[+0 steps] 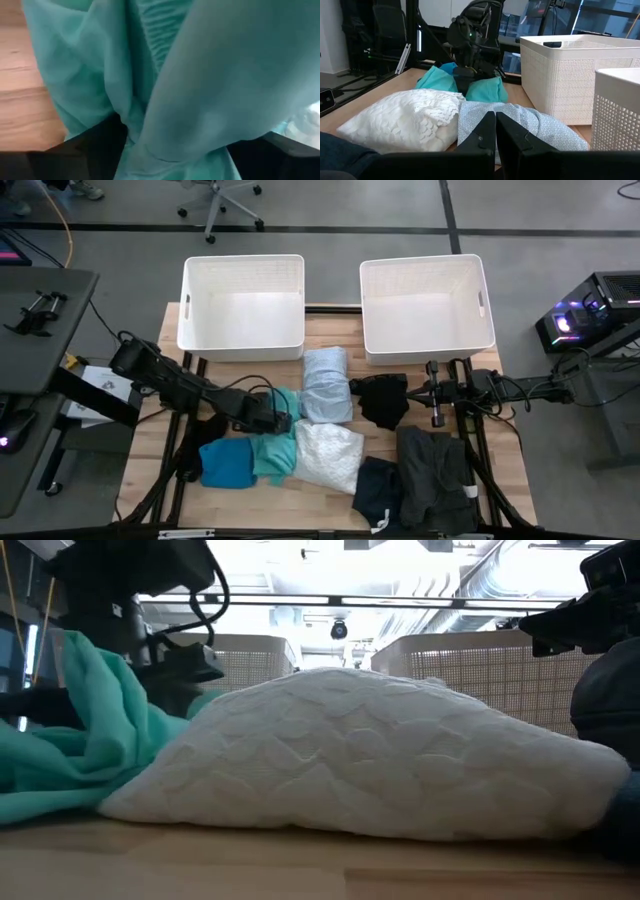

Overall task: Sort clothes
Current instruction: Put the green shorts into the left white bin

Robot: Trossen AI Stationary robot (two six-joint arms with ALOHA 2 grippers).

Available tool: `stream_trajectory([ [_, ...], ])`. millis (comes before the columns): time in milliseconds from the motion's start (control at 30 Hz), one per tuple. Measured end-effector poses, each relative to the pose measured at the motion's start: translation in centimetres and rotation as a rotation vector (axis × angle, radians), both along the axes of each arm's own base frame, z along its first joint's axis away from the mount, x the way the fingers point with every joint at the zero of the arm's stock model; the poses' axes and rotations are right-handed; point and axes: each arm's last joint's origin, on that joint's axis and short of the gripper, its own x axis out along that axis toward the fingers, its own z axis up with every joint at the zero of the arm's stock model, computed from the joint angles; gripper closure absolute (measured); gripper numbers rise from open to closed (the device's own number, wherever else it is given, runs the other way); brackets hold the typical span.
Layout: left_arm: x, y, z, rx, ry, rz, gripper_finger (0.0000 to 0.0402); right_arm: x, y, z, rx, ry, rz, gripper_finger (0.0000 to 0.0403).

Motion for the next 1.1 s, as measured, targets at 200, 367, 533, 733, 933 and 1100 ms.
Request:
stream_trajectory([
  [200, 0.3, 0.1, -0.1, 0.057, -0.039, -0.049, 0.0253, 0.0, 0.0, 0.0, 0.000, 0.000, 0.000, 0.0403],
  [367, -0.2, 0.4, 1.6, 0.070, -0.104, -0.119, 0.0368, 0.0, 0.0, 0.0, 0.000, 0.000, 0.000, 0.0403],
  [533, -1.4, 0.8, 6.6, 0.049, -0.232, -0.112, 0.0368, 0.0, 0.0, 0.0, 0.000, 0.000, 0.000, 0.0403],
  [733, -2.8, 1.6, 17.2, 0.183, -0.615, -0.260, 0.0368, 0.0, 0.0, 0.0, 0.000, 0.000, 0.000, 0.0403],
  [933, -5.8, 4.8, 27.2, 0.790, -0.786, -0.180, 0.0365, 0.0, 0.0, 0.0, 0.000, 0.000, 0.000, 0.0403],
  [1100, -8.0, 9.1, 31.4, 1.250, -0.466, -0.025, 0.0366, 0.0, 0.0, 0.0, 0.000, 0.000, 0.000, 0.0403],
])
